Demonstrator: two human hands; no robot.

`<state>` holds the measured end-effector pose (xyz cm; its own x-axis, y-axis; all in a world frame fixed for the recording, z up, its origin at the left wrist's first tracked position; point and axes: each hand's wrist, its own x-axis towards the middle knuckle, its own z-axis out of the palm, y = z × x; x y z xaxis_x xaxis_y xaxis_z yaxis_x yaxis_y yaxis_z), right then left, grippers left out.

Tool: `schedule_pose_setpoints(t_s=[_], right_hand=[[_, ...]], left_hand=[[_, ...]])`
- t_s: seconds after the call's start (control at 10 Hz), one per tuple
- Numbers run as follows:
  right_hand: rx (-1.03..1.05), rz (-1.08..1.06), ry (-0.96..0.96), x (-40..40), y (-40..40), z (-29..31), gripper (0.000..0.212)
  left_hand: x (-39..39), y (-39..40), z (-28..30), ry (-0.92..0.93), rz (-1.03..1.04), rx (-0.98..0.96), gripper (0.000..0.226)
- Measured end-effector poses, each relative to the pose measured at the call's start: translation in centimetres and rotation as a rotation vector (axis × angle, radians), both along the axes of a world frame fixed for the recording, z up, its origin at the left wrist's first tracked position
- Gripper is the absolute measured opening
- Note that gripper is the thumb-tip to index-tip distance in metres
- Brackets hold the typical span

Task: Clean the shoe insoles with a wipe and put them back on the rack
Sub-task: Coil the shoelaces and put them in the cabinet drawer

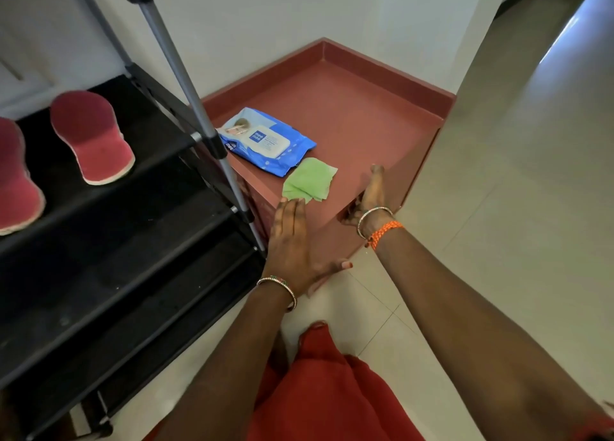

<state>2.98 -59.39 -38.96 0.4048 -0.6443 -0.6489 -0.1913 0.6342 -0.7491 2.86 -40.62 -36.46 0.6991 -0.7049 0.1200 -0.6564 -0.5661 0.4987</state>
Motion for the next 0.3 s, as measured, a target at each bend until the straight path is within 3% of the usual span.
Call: schedule_pose_setpoints(t_s=[0.1,0.2,0.3], right_hand=[[0.051,0.043,-0.002,-1.4,1.6,3.6,0.068],[-0.004,0.11,0.009,-2.0,4.0,7.0,0.048],[-0.185,0.125,0.092,-3.8,6.3,10.5,0.063]], left_hand=[[0.1,0.4,0.9,0.01,-0.031,0.059,0.143],[0.1,0.9,2.6,0.073,-0.085,0.129,0.123],[-0.9,1.8,5.0,0.14,-0.108,0.204,0.112]])
